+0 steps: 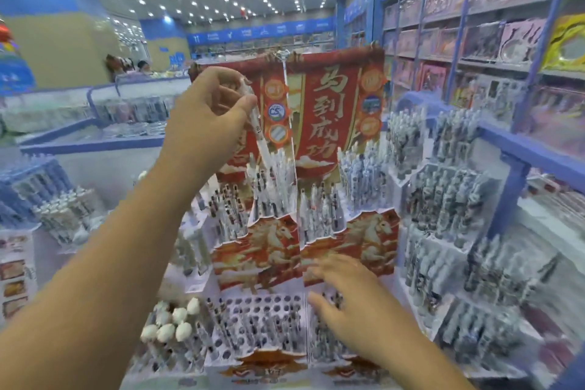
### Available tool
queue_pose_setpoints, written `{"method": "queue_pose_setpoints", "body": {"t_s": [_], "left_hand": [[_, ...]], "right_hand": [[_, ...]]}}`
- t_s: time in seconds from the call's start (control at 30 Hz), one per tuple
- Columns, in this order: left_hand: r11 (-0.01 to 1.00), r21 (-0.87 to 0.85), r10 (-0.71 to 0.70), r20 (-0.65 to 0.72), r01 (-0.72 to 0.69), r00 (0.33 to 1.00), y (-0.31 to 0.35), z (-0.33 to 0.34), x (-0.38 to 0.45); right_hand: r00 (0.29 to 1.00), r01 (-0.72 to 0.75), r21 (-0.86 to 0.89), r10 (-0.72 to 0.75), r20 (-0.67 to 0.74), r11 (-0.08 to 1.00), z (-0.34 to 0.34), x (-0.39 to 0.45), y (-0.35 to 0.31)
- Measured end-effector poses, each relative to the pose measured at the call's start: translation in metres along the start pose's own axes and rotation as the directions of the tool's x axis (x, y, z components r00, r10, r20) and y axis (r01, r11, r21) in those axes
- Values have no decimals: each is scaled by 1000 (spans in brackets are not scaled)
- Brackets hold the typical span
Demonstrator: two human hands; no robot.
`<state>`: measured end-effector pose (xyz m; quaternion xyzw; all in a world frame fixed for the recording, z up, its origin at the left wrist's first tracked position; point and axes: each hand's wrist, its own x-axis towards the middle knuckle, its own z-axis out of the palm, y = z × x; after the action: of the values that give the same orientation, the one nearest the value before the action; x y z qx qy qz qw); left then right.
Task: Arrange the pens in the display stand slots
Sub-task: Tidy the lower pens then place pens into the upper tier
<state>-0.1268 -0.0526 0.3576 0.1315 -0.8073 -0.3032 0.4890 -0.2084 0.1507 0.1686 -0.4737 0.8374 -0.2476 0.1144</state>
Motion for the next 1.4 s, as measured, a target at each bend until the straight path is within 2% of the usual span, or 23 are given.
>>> {"method": "queue_pose_setpoints", "body": {"t_s": [0.17, 0.27, 0.47, 0.63, 0.87, 1.0, 1.23, 1.3, 1.4], "left_hand": [[979, 197, -74, 82, 57, 994, -13, 15, 26], [965, 253, -116, 152, 74, 982, -27, 23, 33], [926, 367, -200, 282, 87, 938, -56, 37, 33], [949, 282, -233, 318, 143, 919, -69, 40, 31], [934, 352, -192, 330, 68, 924, -78, 43, 27], [891, 444, -311, 444, 94, 840, -77, 43, 23], [806, 584, -444, 488, 97, 752, -66, 34, 33], [799, 598, -428, 489, 65, 760, -61, 33, 29], [820, 568, -354, 418, 63, 836, -62, 32, 14]], "right_hand": [[999, 38, -73, -36, 33, 997, -1, -2, -2], [1000, 29, -59, -29, 8, 998, 2, -2, -8], [1000, 22, -149, -21, 3, 989, 5, 3, -25], [999, 19, -143, -22, -23, 990, 10, 8, -40], [999, -5, -109, 0, -47, 994, 11, 6, -45], [998, -27, -95, 21, -60, 995, 9, 3, -43], [999, -26, -123, 21, -41, 992, 7, 4, -41], [999, -28, -124, 24, -30, 992, 5, 3, -39], [999, -30, -105, 27, -27, 994, 5, 2, -35]]}}
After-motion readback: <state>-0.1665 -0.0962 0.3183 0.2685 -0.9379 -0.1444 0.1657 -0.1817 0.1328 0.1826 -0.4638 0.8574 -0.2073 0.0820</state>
